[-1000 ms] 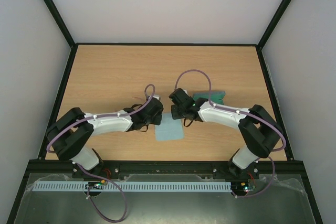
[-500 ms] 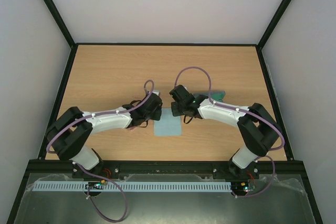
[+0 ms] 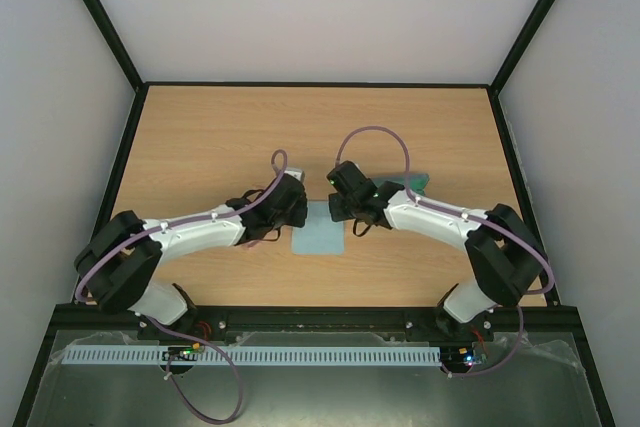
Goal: Organize the sunglasses
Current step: Fold the glasses cleaning cloth at the center of the board.
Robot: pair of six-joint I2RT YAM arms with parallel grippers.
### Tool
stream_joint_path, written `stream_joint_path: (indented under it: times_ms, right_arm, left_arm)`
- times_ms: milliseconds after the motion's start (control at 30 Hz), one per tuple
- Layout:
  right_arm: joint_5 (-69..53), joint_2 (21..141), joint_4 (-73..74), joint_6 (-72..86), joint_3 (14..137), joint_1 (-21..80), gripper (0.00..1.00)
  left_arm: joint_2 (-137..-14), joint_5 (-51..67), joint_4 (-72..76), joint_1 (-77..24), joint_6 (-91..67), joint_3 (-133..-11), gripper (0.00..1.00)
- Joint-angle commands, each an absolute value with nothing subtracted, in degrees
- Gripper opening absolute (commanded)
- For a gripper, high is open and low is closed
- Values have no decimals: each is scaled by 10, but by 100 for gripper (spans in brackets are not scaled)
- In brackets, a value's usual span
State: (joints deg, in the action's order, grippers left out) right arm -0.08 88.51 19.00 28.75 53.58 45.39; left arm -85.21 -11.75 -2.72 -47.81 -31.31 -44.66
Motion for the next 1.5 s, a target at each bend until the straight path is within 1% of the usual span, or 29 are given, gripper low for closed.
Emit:
stream_joint_path:
  times_ms: [0, 600, 1467]
  right_arm:
    - [-5, 860, 204, 290, 515, 452, 1]
    - [-56, 812, 186, 295, 473, 455, 1]
    - [-51, 770, 191, 332, 451, 499, 1]
  left_arm:
    - [-829, -109, -38, -478, -315, -435, 2]
    - [-799, -110, -38, -501, -338, -392, 2]
    - [-730, -125, -76, -541, -384, -363, 2]
